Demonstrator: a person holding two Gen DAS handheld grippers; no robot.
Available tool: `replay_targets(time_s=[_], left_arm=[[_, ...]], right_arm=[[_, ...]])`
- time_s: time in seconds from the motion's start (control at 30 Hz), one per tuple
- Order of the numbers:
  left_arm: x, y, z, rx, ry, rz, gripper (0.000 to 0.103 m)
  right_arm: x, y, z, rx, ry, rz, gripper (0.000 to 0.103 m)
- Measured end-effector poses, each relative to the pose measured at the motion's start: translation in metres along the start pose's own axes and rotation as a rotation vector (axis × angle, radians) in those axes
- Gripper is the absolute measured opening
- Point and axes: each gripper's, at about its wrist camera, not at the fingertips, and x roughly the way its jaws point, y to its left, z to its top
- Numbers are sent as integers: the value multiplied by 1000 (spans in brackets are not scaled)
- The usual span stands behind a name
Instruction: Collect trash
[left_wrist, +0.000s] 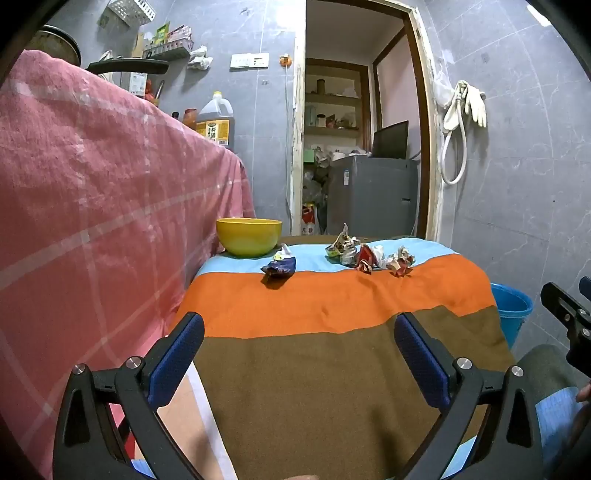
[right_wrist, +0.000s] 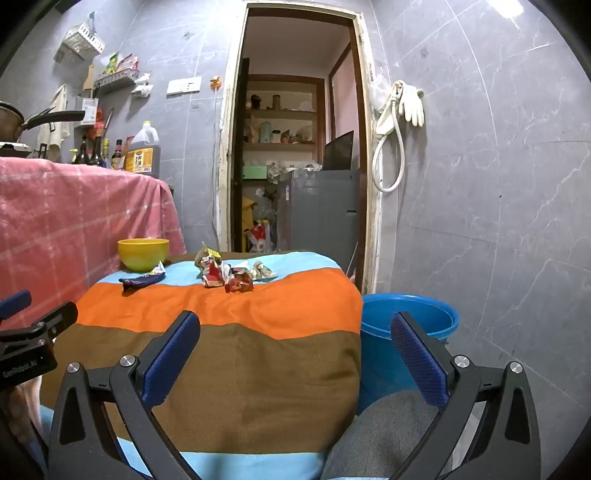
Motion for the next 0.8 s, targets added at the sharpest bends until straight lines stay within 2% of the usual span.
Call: replay_targets(time_s=[0.8], left_arm=[[0,0,0,0,3,-2,101]], right_arm=[[0,-1,0,-2,-6,-1,103]])
